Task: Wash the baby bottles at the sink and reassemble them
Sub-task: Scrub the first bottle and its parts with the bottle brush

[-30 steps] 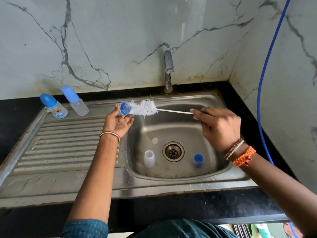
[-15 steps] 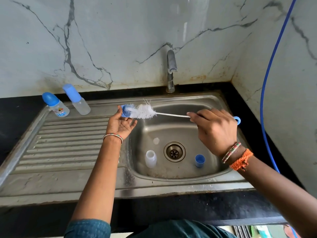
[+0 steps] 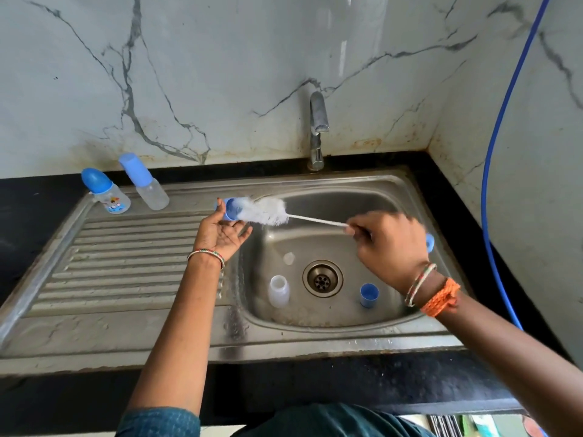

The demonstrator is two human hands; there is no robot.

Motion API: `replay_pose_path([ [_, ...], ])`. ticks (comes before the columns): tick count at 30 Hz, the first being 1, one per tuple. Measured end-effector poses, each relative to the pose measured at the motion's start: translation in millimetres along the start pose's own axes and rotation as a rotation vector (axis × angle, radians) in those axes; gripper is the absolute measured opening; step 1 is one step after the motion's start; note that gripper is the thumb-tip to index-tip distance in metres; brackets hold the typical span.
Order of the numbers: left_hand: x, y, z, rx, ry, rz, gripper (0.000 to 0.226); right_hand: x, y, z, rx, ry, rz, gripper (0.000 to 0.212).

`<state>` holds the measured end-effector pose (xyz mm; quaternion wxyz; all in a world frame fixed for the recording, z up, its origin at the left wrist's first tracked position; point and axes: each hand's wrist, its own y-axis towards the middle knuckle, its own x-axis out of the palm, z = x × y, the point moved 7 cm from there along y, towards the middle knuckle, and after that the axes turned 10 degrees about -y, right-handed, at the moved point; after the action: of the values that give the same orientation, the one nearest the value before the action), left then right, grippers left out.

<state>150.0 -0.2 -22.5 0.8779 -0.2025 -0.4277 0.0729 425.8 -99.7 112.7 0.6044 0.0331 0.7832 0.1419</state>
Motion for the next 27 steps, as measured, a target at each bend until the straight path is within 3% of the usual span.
replay_pose_path([
  [2,2,-1,0,0.014,-0.013,-0.027,0.024,39,-12,9,0.318,0.510,-0.629,0.028],
  [3,3,-2,0,0.015,-0.018,-0.048,0.024,51,-18,11,0.389,0.621,-0.780,0.034],
  [4,4,-2,0,0.013,-0.025,-0.063,0.024,55,-16,14,0.367,0.580,-0.778,0.034],
  [5,4,-2,1,0.010,-0.028,-0.065,0.024,52,-12,14,0.286,0.380,-0.692,0.030],
  [7,0,1,0,0.004,-0.012,-0.030,0.021,27,1,8,0.068,-0.178,-0.236,0.014],
  [8,-1,1,-1,0.001,0.002,-0.010,0.020,10,2,-4,-0.022,-0.341,-0.011,0.015],
  [10,-1,1,-5,-0.009,0.004,0.010,0.020,-15,-4,-26,-0.228,-0.417,0.366,0.029],
  [11,-1,0,-7,-0.006,-0.017,0.018,0.021,-19,-4,-30,-0.276,-0.407,0.434,0.030],
  [12,-1,0,-7,0.005,-0.046,0.026,0.021,-17,0,-28,-0.258,-0.341,0.397,0.026],
  [13,-1,0,-5,0.021,-0.075,0.031,0.021,-9,7,-20,-0.163,-0.182,0.214,0.020],
  [15,1,1,1,0.055,-0.116,0.020,0.023,29,6,-2,0.159,0.359,-0.429,0.020],
  [16,2,1,4,0.070,-0.127,0.006,0.023,45,-4,1,0.285,0.574,-0.669,0.026],
  [17,3,2,7,0.083,-0.137,-0.004,0.022,52,-8,5,0.316,0.615,-0.768,0.031],
  [18,3,2,10,0.094,-0.151,-0.001,0.020,53,-7,10,0.303,0.510,-0.759,0.033],
  [21,-5,2,17,0.130,-0.206,0.091,0.014,39,2,21,0.174,-0.025,-0.469,0.027],
  [25,-12,4,19,0.135,-0.187,0.130,0.013,21,2,20,0.135,-0.120,-0.199,0.010],
  [27,-9,3,17,0.117,-0.172,0.086,0.017,23,4,28,0.177,-0.061,-0.261,0.007],
])
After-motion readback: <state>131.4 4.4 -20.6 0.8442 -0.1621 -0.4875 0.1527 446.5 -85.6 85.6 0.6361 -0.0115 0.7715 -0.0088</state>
